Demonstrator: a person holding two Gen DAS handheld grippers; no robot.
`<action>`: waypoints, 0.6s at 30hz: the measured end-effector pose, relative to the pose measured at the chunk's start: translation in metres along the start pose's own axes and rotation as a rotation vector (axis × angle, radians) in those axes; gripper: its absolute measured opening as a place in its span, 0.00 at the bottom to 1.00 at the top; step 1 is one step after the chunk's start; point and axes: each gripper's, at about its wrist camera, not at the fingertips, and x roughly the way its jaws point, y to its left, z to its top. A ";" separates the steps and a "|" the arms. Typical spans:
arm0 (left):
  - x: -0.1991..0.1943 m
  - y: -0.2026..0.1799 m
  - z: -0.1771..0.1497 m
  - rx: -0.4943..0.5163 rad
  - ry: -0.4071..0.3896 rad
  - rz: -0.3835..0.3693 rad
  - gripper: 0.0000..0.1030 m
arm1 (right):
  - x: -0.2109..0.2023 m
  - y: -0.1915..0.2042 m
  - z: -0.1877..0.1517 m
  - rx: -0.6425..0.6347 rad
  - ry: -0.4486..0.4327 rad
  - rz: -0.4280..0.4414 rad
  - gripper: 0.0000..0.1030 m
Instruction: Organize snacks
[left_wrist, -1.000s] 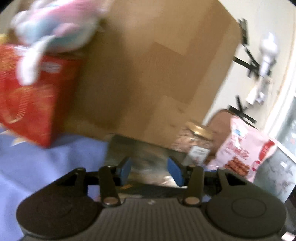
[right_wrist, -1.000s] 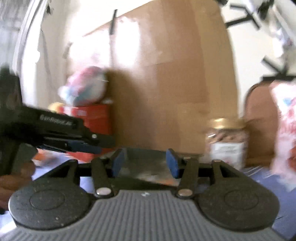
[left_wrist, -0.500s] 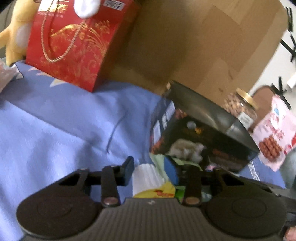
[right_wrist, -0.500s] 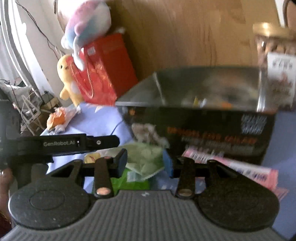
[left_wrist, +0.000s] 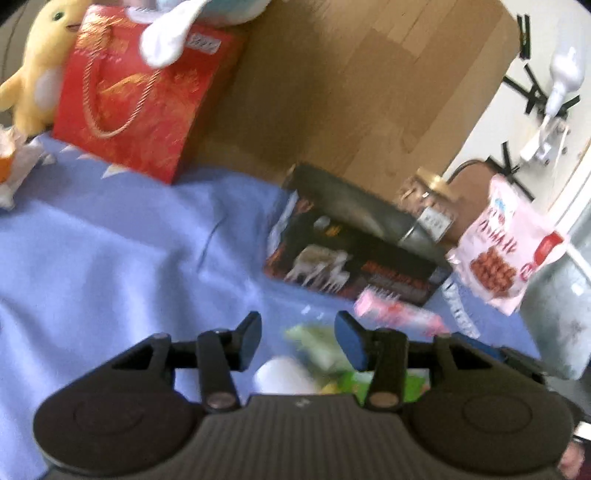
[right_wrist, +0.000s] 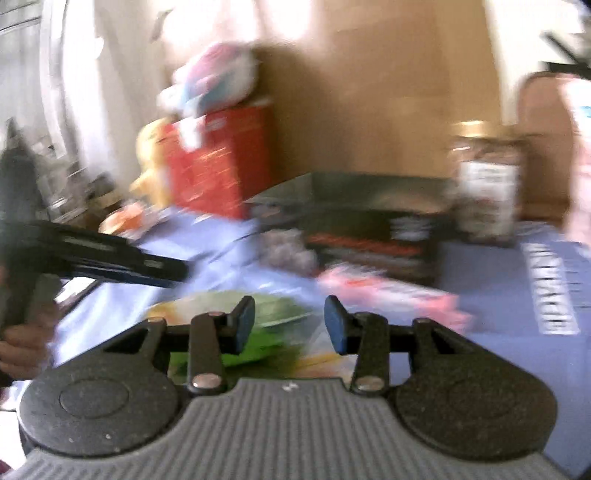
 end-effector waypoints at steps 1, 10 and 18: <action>0.004 -0.006 0.006 0.009 0.005 -0.016 0.44 | 0.001 -0.012 0.002 0.023 -0.001 -0.038 0.43; 0.096 -0.068 0.025 0.135 0.132 0.014 0.56 | 0.037 -0.068 -0.003 -0.039 0.117 -0.181 0.60; 0.143 -0.085 0.017 0.157 0.246 -0.016 0.49 | 0.043 -0.065 -0.009 -0.043 0.130 -0.130 0.44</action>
